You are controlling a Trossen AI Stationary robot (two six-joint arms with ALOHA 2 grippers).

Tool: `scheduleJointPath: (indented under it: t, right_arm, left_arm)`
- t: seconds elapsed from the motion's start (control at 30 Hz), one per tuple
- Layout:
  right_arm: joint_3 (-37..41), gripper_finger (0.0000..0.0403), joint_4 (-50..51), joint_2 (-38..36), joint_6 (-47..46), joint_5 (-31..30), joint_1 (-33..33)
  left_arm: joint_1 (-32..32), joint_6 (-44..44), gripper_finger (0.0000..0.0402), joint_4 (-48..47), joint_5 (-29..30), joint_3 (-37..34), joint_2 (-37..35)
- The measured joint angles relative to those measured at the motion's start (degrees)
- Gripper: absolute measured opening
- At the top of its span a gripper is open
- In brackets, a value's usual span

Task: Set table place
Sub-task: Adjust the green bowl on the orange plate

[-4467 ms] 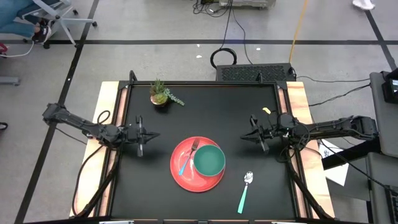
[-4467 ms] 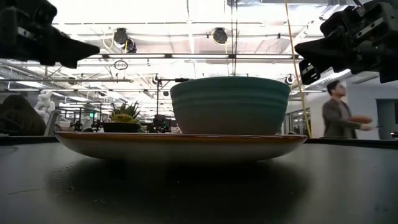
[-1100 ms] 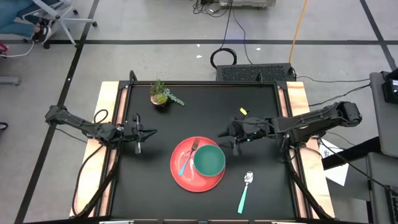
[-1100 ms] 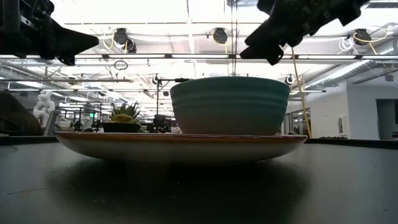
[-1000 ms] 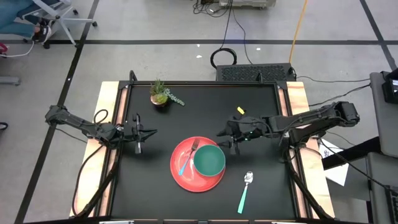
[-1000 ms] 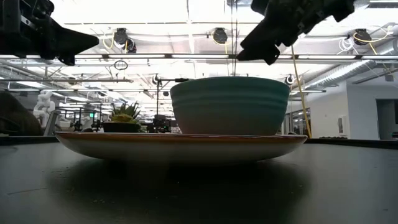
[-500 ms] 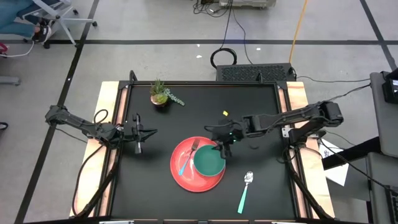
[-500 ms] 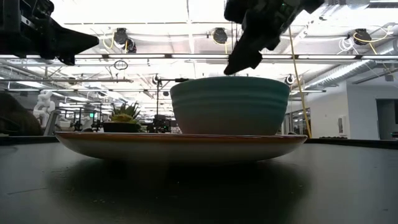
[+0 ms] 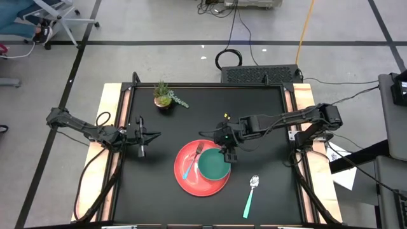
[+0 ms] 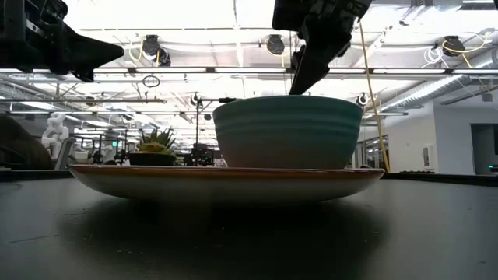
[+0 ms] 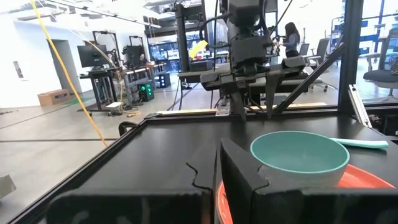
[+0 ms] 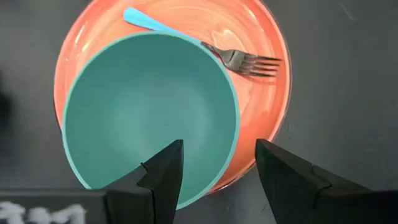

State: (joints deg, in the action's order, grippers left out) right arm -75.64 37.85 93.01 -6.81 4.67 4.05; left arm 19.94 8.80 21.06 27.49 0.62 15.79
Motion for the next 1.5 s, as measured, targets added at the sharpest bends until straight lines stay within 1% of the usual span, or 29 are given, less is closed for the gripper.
scheduleJointPath:
  t: [0.63,0.73,0.9,1.17,1.23,1.5]
  right_arm:
    - [0.07,0.0192,-1.72,0.09,-1.07,0.02,-1.01]
    - [0.07,0.0192,-4.38,1.41,-1.07,0.21,-1.05]
    - [0.07,0.0192,-4.10,4.22,-1.09,1.59,-0.92]
    - [0.02,0.0192,-4.26,4.59,-1.38,1.80,-0.17]
    - [-0.02,0.0192,-4.25,4.99,-1.51,3.10,0.31]
    - [-0.02,0.0192,-3.73,6.34,-1.51,2.86,0.76]
  left_arm:
    - [0.00,0.57,0.0028,-0.02,0.04,0.00,0.00]
    - [0.00,1.08,0.0028,0.00,0.07,0.00,0.00]
    - [0.00,1.60,0.0028,0.00,0.10,0.00,0.00]
    - [0.02,1.53,0.0028,-1.25,0.11,0.00,0.00]
    - [0.00,1.60,0.0028,-1.66,0.11,0.00,0.00]
    - [0.00,1.44,0.0028,-1.64,0.11,0.00,0.00]
